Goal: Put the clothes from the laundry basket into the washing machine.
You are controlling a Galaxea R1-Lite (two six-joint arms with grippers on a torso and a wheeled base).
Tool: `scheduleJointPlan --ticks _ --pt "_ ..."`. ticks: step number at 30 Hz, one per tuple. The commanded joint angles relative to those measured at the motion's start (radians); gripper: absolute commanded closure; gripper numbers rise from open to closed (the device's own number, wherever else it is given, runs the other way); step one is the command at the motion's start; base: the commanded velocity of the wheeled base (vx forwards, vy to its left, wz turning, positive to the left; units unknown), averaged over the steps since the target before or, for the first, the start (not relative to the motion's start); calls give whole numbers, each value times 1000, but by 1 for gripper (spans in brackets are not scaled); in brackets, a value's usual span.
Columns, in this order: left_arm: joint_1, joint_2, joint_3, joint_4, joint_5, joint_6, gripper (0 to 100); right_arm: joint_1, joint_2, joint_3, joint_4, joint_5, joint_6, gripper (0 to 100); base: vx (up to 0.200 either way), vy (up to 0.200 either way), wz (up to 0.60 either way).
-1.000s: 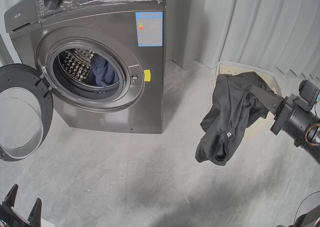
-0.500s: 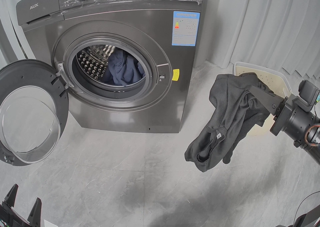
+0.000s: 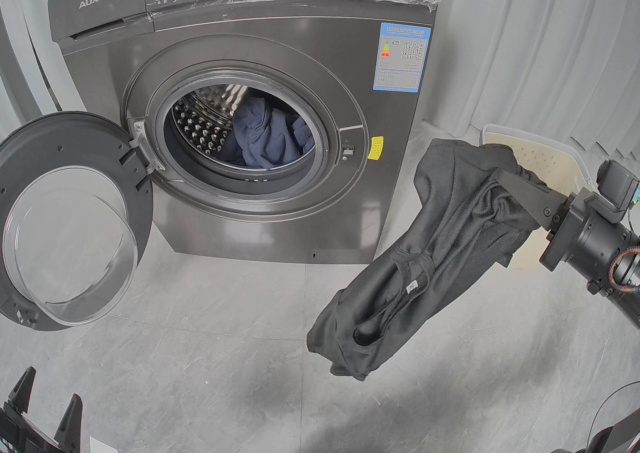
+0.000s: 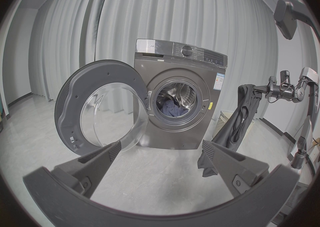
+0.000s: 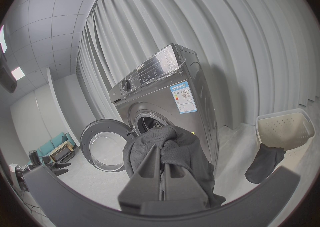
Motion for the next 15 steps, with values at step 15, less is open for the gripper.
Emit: scheduleJointPlan --ticks 15 --pt "1 -18 18 -4 -6 -4 0 -15 7 -6 0 -5 5 100 0 80 0"
